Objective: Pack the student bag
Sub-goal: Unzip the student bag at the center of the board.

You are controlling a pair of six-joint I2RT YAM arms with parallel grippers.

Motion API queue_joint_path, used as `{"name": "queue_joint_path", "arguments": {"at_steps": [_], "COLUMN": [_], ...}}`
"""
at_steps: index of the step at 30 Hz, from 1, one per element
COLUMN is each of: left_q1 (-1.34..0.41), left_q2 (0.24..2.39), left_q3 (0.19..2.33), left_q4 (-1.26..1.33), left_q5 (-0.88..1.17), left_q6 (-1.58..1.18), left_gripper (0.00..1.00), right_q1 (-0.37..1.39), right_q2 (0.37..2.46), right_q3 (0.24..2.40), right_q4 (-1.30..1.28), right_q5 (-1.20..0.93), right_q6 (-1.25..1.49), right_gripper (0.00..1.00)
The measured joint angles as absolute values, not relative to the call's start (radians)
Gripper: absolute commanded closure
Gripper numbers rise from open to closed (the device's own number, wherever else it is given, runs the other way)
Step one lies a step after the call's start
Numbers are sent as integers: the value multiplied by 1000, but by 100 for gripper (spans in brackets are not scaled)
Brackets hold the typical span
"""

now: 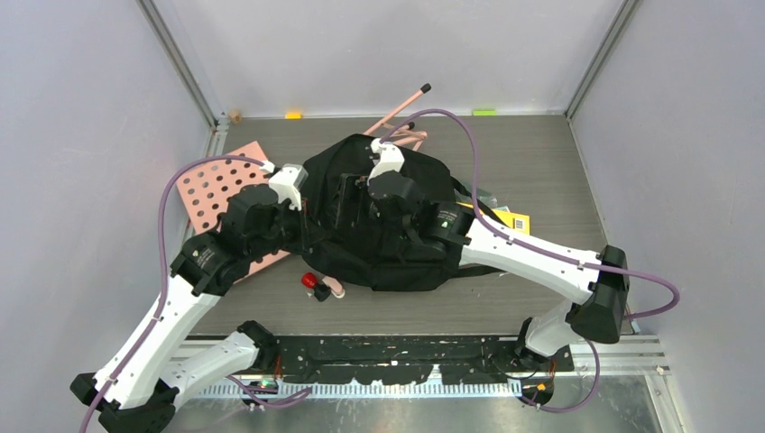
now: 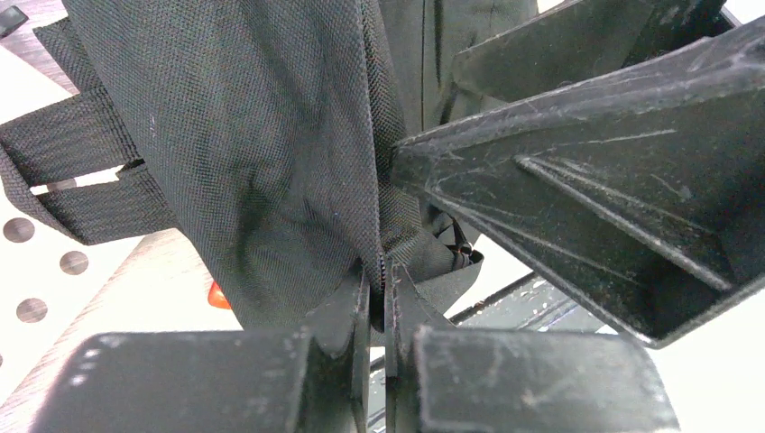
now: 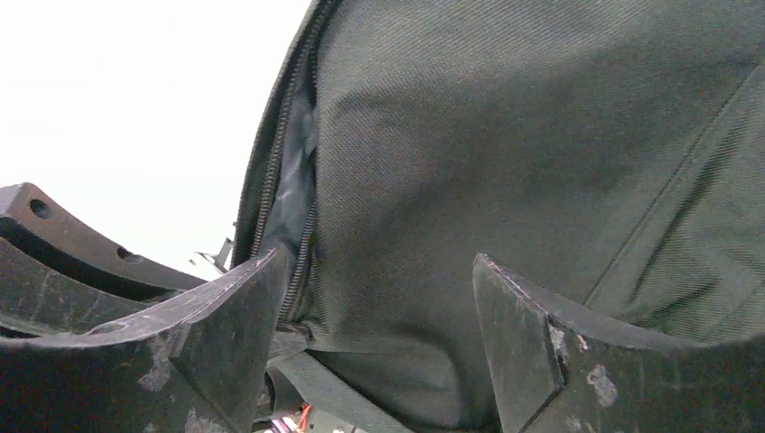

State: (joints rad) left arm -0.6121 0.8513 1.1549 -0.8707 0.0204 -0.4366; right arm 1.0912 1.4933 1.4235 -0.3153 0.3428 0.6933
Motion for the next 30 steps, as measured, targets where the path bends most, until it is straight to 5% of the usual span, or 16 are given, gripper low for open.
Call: {"name": "queue_joint_path", "arguments": {"at_steps": [7, 11, 13, 16, 22, 30], "left_q1": [-612, -612, -612, -612, -612, -608], "left_q2": [851, 851, 851, 854, 892, 1028], "left_q3": [1155, 1155, 1155, 1155, 1232, 1392], "left_q4": [-868, -867, -867, -865, -876, -877], "left_q5": [24, 28, 28, 27, -44, -190], "left_q6": [-437, -437, -437, -432, -379, -286], "left_gripper": [100, 100, 92, 64, 41, 40], "right_q1": [1092, 1092, 1092, 1092, 1093, 1093], "right_q2": [1528, 1567, 1578, 1580, 1579, 1515], "right_q3": [1459, 1485, 1489, 1489, 1489, 1435], "right_q4": [-307, -311, -315, -319, -330, -326], "right_q5": [323, 334, 336, 340, 354, 369], "right_q6": [714, 710, 708, 702, 690, 687], "right_gripper": [37, 65, 80, 98, 100, 100]}}
